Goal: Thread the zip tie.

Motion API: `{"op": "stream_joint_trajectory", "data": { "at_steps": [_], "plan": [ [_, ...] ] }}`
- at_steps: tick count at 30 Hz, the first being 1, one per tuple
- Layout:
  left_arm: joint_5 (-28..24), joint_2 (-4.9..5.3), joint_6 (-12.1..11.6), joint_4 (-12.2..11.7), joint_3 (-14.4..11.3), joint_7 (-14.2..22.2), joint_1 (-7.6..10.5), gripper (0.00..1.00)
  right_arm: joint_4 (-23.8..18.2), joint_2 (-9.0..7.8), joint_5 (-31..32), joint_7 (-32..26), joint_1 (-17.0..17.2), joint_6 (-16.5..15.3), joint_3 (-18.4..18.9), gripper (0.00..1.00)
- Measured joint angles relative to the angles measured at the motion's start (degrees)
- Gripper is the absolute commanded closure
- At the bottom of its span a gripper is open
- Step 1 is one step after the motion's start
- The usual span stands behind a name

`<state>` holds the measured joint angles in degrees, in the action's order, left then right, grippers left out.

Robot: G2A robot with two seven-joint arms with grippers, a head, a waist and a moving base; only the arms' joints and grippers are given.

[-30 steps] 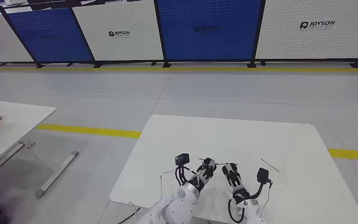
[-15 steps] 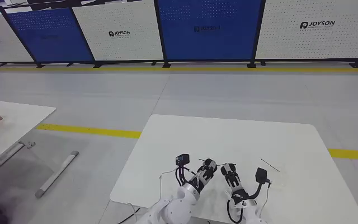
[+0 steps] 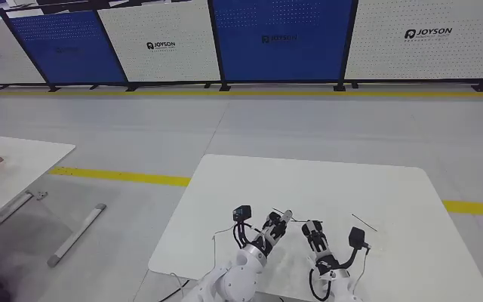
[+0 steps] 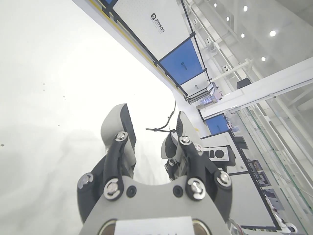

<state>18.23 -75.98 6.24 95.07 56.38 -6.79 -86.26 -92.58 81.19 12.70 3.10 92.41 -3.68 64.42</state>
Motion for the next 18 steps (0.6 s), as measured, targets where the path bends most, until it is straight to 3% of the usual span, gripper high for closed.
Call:
{"op": "stream_joint_trajectory", "data": {
  "at_steps": [3,18],
  "plan": [
    [0.3,0.04,-0.1,0.1,0.1,0.1,-0.17,1.0,-0.3,0.0,0.1,0.1,0.1,0.1,0.0,1.0],
    [0.9,0.01,-1.3,0.0,-0.1,1.0,-0.22,1.0,-0.3,0.09,0.2,0.5,0.0,0.3,-0.4,1.0]
  ]
}}
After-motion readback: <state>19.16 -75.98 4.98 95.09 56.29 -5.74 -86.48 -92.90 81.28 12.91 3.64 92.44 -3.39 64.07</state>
